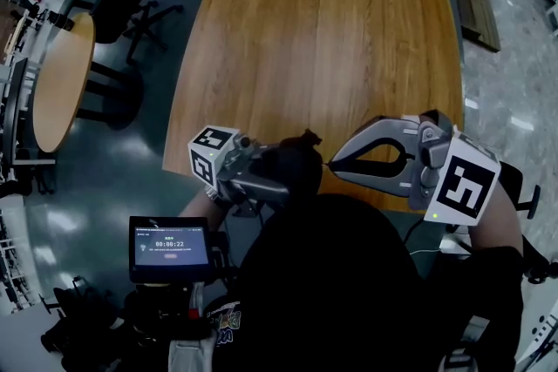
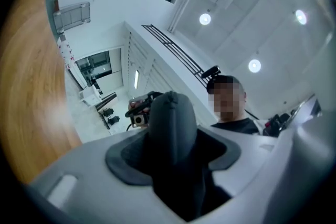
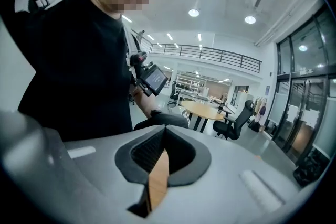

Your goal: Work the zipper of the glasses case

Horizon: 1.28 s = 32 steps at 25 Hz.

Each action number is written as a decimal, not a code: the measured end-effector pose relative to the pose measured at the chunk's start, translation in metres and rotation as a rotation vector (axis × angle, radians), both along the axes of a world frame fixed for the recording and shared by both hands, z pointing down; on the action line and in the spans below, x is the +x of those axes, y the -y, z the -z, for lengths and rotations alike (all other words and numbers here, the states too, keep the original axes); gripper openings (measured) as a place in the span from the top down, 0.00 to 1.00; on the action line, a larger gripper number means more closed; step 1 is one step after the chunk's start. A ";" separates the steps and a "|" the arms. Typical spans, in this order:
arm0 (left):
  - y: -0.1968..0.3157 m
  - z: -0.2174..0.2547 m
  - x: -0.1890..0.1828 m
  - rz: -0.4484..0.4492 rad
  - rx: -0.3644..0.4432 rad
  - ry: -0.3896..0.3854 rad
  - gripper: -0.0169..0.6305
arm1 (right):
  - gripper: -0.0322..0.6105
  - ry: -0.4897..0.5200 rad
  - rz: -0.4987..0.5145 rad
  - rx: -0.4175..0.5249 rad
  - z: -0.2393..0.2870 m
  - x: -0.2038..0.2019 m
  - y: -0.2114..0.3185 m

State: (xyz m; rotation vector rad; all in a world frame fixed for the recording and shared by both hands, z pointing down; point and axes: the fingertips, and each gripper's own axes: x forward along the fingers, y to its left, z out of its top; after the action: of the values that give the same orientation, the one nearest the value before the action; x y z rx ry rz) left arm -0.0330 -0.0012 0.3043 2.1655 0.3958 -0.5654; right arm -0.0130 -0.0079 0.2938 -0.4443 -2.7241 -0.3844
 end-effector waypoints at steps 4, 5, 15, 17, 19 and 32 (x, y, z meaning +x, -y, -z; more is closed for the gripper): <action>-0.005 -0.001 -0.002 -0.020 0.032 0.020 0.57 | 0.95 -0.011 0.038 0.033 0.001 -0.002 -0.007; -0.004 -0.002 -0.001 -0.032 0.023 0.021 0.57 | 0.95 -0.006 0.036 0.028 0.002 -0.001 -0.006; 0.007 0.008 -0.003 0.076 0.039 -0.026 0.57 | 0.94 0.031 -0.027 0.003 0.008 -0.001 0.000; 0.005 0.008 -0.001 0.070 0.057 -0.015 0.57 | 0.94 0.025 -0.026 -0.034 0.006 0.003 -0.004; 0.007 0.009 -0.001 0.073 0.052 -0.023 0.57 | 0.94 0.027 -0.038 -0.030 0.004 0.004 -0.007; 0.061 0.026 -0.022 0.333 -0.112 -0.222 0.56 | 0.94 0.077 -0.161 0.091 -0.009 -0.002 0.007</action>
State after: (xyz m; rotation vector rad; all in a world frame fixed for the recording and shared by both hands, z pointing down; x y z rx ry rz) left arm -0.0555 -0.0621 0.2778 2.0780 0.1145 -0.9954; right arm -0.0151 -0.0152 0.3031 -0.1874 -2.7780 -0.4890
